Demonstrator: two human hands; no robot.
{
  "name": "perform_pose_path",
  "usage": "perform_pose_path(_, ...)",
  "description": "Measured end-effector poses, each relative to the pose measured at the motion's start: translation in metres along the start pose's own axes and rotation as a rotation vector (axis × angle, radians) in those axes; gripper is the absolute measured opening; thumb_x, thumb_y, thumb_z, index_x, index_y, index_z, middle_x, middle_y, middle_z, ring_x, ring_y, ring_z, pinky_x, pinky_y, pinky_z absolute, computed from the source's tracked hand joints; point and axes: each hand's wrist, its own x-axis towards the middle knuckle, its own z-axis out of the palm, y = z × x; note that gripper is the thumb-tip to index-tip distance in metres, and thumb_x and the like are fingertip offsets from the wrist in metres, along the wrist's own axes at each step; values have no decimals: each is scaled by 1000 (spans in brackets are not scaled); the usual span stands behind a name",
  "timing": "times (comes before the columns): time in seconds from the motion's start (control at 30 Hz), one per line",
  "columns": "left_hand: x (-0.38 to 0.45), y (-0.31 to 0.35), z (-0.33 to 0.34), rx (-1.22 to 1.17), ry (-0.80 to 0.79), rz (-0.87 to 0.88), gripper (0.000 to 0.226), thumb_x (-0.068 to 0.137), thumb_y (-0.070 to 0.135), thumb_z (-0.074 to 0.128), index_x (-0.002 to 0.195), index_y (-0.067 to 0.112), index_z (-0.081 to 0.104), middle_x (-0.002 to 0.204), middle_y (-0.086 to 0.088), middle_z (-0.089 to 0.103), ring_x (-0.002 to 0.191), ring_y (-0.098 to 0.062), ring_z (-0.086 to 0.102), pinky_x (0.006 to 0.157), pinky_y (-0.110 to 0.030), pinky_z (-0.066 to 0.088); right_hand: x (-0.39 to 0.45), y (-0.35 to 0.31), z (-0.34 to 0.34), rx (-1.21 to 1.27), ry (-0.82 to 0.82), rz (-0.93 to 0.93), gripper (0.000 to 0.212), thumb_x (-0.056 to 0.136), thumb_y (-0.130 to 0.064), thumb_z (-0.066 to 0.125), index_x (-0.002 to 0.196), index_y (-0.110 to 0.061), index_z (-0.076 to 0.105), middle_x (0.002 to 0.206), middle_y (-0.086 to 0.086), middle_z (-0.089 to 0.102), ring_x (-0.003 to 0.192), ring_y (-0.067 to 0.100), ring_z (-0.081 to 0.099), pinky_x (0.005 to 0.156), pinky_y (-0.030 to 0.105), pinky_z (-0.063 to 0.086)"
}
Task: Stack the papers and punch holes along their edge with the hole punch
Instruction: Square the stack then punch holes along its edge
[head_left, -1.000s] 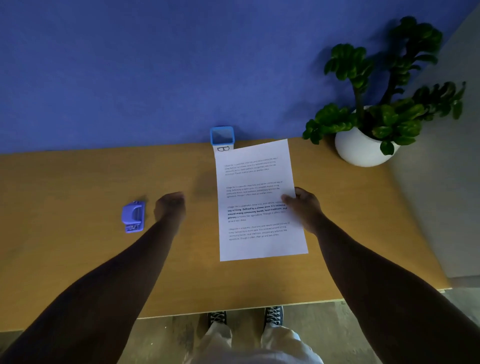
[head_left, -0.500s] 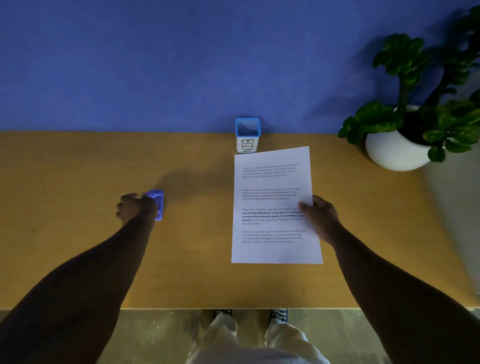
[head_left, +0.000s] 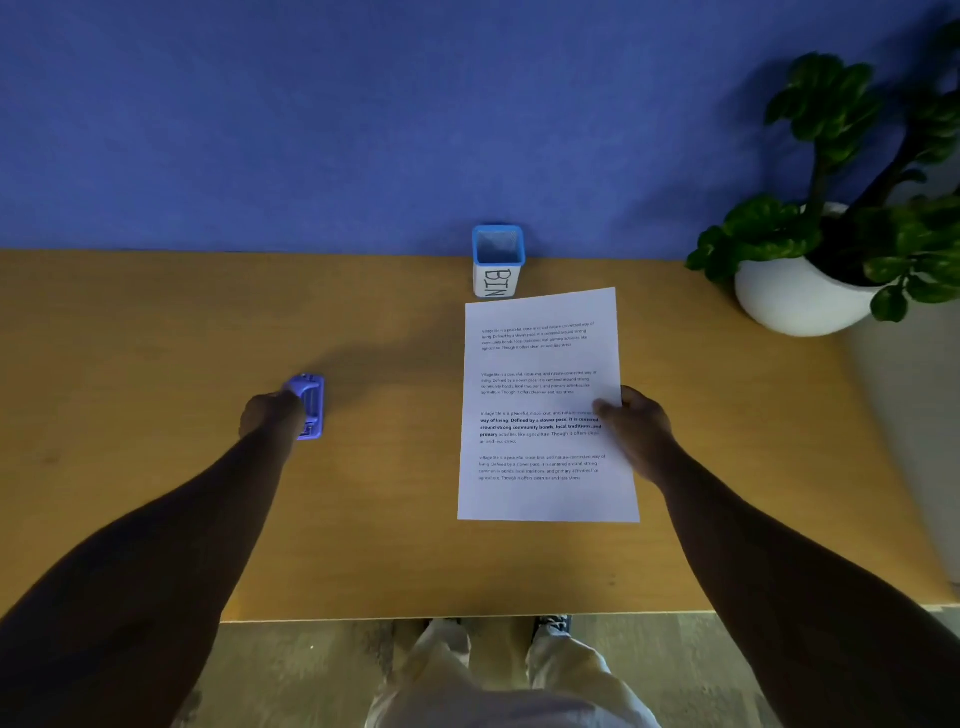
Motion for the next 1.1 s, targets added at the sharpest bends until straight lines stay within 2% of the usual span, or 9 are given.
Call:
perform_pose_path(0.1,3,0,2,5,-25,-5,52,97,41,45,121,-1,64,124,-23,65,112,-41,62,95,-41,49,1,0,1,-15,2,-5,11,89,-17,65,82,-25,69,84,-5,71,74,17,65,73,32,56)
perform_pose_path(0.23,7,3,0,-3,-139,-8,43,101,25,46,135,0,55,136,-20,58,122,-35,59,83,-31,46,2,0,0,-29,10,-5,11,89,-18,64,82,-25,69,85,-4,71,75,18,65,74,34,57)
perform_pose_path(0.33,9,4,-4,-7,-176,-4,42,102,22,45,138,0,53,140,-19,56,125,-33,58,79,-28,43,3,1,0,-35,8,-4,10,88,-18,64,83,-25,69,86,-3,71,74,18,66,71,32,57)
perform_pose_path(0.5,2,8,-6,-1,-171,-34,55,98,38,52,128,-8,56,127,-25,63,113,-38,64,85,-37,50,4,-1,-1,-27,-1,-6,10,89,-18,64,84,-25,69,87,-3,72,75,19,66,73,34,57)
perform_pose_path(0.63,-8,17,2,-67,-248,-23,54,96,36,60,126,-8,56,120,-22,65,108,-34,66,99,-40,52,5,-5,0,-22,-9,-20,9,88,-18,65,85,-24,70,85,-5,72,76,19,66,69,31,57)
perform_pose_path(0.73,-25,30,11,-100,-307,5,43,96,34,60,120,-2,58,103,-14,59,93,-24,59,88,-35,49,6,-8,4,-3,-16,-10,10,88,-17,65,83,-24,70,88,-1,72,82,24,68,77,39,58)
perform_pose_path(0.87,-50,47,28,-109,-395,8,28,97,32,60,106,6,55,100,-12,56,90,-23,54,80,-33,43,7,-8,8,23,-28,3,11,87,-16,65,84,-23,71,88,-1,73,81,24,69,76,40,59)
perform_pose_path(1.0,-74,55,45,-111,-464,52,39,96,28,62,122,-1,58,115,-14,62,106,-25,62,88,-36,49,7,-5,9,62,-28,30,14,87,-13,66,83,-25,71,87,-3,73,80,23,69,76,38,59)
perform_pose_path(1.1,-92,61,56,-103,-513,70,44,96,29,63,126,-2,57,113,-15,62,101,-23,60,84,-34,50,6,-4,8,63,-23,39,13,87,-14,66,84,-26,70,88,-3,73,80,22,69,74,34,58)
